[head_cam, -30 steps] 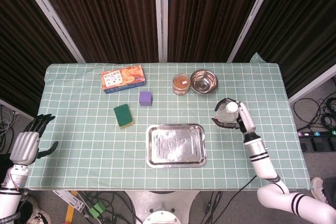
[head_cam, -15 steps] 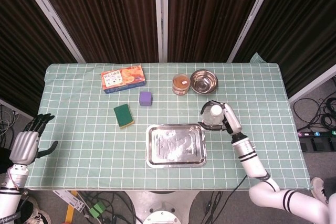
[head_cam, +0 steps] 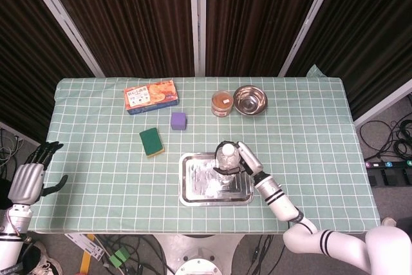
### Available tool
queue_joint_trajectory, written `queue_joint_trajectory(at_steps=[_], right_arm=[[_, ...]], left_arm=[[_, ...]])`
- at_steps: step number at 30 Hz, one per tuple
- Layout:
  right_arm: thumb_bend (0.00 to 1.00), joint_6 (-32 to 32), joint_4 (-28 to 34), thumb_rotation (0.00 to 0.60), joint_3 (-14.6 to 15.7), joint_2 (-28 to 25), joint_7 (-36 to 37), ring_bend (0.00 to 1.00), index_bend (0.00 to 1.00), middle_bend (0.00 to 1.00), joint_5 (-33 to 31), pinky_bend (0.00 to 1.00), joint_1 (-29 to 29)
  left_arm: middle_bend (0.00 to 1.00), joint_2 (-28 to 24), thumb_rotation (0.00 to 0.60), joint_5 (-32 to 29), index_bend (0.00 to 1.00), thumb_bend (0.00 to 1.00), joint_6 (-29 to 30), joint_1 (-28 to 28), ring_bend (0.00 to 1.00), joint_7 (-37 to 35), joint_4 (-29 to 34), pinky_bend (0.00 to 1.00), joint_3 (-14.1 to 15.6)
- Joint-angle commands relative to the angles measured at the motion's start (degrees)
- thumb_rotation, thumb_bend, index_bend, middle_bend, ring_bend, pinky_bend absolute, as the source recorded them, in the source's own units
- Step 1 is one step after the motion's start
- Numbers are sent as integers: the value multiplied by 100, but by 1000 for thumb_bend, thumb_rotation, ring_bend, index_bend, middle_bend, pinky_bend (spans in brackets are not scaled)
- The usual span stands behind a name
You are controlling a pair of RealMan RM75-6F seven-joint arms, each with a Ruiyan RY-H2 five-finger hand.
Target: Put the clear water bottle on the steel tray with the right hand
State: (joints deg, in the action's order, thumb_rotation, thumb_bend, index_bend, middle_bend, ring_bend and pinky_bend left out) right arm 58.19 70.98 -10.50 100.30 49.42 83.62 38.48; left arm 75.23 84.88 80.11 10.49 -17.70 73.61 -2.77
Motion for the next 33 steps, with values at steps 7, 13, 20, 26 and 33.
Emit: queue_joint_trajectory(at_steps=[7,13,20,26,33], right_arm=[[38,-106,-541,600,302,202,476,345,640,511,301,414,125],[0,-154,-500,600,635,-149,781,153,289,390,720,241,240],[0,-293,-245,600,897,-634,710,0,0,117,810,17,260],[0,-351,565,600,990,-1636,-116,0,0,18,663,0,153],[0,-267,2260,600,1132,-3678,-3551,0,0,9,-435,0,-367]], left_arm=[[207,33,600,9,185,303,16,7,110,-115,-75,193,-27],[207,35,600,6,185,308,12,2,110,-128,-68,193,-28],[207,51,600,49,185,310,30,2,110,-79,-18,193,-9],[207,13,600,62,185,310,81,-7,109,-16,74,193,-23],[207,-81,600,84,185,310,127,7,109,183,310,193,-52]])
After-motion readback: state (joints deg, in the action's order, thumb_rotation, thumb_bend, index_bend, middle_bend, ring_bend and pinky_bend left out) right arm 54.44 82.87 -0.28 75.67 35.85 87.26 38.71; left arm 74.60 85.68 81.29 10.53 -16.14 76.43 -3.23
